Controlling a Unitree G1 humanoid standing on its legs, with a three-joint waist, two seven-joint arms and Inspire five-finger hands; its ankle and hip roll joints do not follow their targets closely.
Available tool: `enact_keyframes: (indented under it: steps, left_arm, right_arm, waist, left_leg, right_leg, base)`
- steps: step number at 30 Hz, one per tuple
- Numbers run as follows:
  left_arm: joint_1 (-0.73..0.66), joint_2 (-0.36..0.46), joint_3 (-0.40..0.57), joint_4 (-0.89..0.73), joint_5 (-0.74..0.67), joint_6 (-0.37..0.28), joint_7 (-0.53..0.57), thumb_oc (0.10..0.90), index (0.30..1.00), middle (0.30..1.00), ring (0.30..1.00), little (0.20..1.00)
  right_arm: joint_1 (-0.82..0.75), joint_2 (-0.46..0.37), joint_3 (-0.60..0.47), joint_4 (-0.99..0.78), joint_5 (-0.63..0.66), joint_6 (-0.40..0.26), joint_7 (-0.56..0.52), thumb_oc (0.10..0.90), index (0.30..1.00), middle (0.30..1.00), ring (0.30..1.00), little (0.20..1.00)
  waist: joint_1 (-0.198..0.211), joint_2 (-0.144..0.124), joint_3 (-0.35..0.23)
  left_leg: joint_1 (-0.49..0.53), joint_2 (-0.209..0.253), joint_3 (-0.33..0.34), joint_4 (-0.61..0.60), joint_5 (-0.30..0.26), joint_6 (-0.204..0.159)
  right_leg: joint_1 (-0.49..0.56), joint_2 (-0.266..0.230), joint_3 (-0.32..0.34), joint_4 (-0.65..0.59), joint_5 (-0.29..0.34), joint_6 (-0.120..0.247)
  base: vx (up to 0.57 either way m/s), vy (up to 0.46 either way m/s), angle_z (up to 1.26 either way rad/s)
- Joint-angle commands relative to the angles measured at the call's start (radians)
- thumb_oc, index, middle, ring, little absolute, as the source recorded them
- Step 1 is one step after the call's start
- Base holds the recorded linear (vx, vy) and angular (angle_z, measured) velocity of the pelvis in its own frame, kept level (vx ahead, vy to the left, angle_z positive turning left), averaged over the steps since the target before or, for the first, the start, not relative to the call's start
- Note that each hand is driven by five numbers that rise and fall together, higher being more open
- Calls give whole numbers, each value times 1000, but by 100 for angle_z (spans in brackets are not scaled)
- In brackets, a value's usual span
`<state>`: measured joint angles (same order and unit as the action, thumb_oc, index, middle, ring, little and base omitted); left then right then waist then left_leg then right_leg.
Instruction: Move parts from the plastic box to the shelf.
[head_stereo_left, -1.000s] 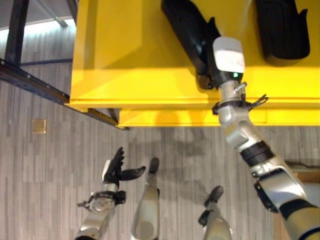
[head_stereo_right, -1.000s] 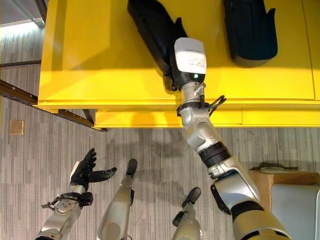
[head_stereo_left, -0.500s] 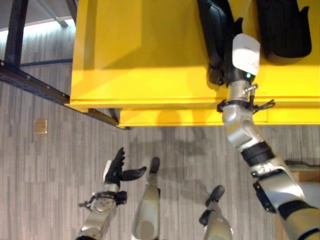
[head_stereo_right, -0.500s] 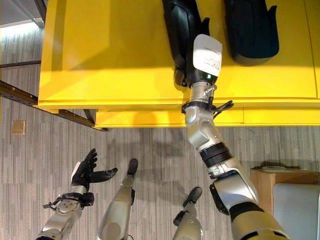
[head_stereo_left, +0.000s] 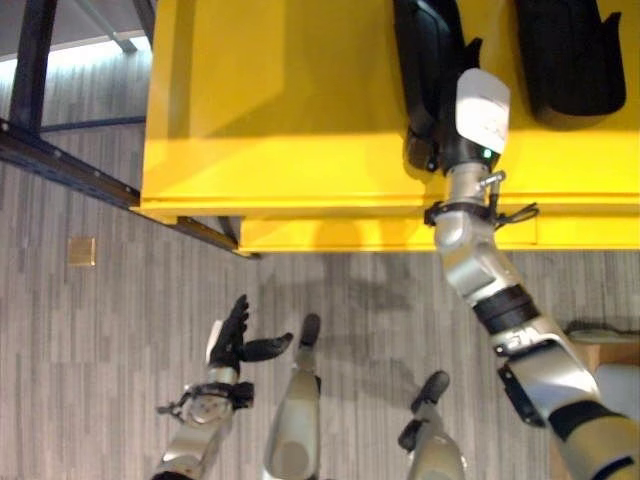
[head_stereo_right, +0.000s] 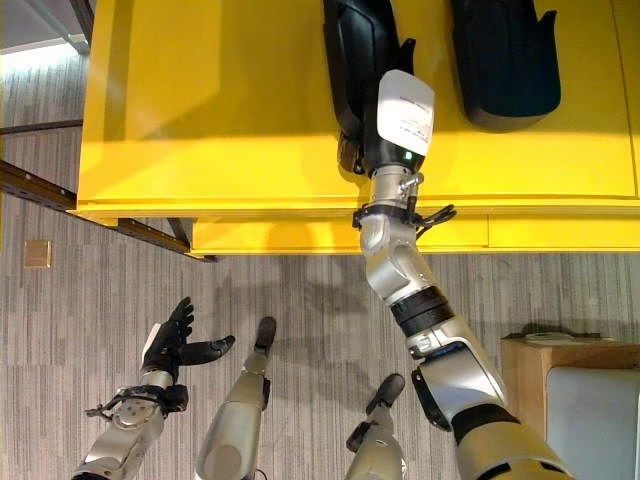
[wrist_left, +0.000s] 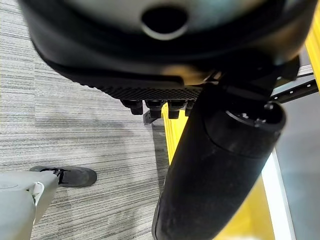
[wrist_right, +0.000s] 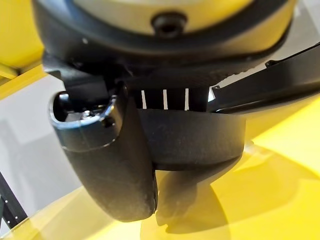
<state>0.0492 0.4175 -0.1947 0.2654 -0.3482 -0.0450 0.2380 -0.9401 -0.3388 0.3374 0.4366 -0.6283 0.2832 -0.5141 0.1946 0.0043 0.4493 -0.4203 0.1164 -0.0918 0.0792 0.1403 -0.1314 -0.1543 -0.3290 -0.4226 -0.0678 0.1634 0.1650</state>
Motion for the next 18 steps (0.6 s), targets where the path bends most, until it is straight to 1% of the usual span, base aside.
enact_keyframes:
  steps: [1,14,18]
  left_arm:
    - [-1,42,-19,-83,0,-74,39,900,1000,1000,1000,1000]
    - [-5,47,-21,-72,-8,-78,42,900,1000,1000,1000,1000]
    - [-4,46,-21,-74,-11,-78,43,900,1000,1000,1000,1000]
  right_arm:
    - [-108,-43,11,-111,-56,-82,-29,400,300,300,300,300]
    - [-150,-47,39,-114,-86,-86,-16,400,300,300,300,300]
    - [-168,-36,51,-111,-91,-89,-10,400,300,300,300,300]
  waist:
    - [18,29,-26]
    - [41,24,-29]
    - [47,19,-31]
  left_leg:
    - [93,-59,65,-53,-41,111]
    - [84,-70,54,-55,-41,114]
    - [88,-70,51,-60,-41,115]
  right_leg:
    - [-22,-34,38,158,-10,15]
    - [-15,-36,20,151,-3,17]
    - [-10,-33,21,146,0,18]
  base:
    - [0,0,0]
    - [4,5,3]
    - [0,0,0]
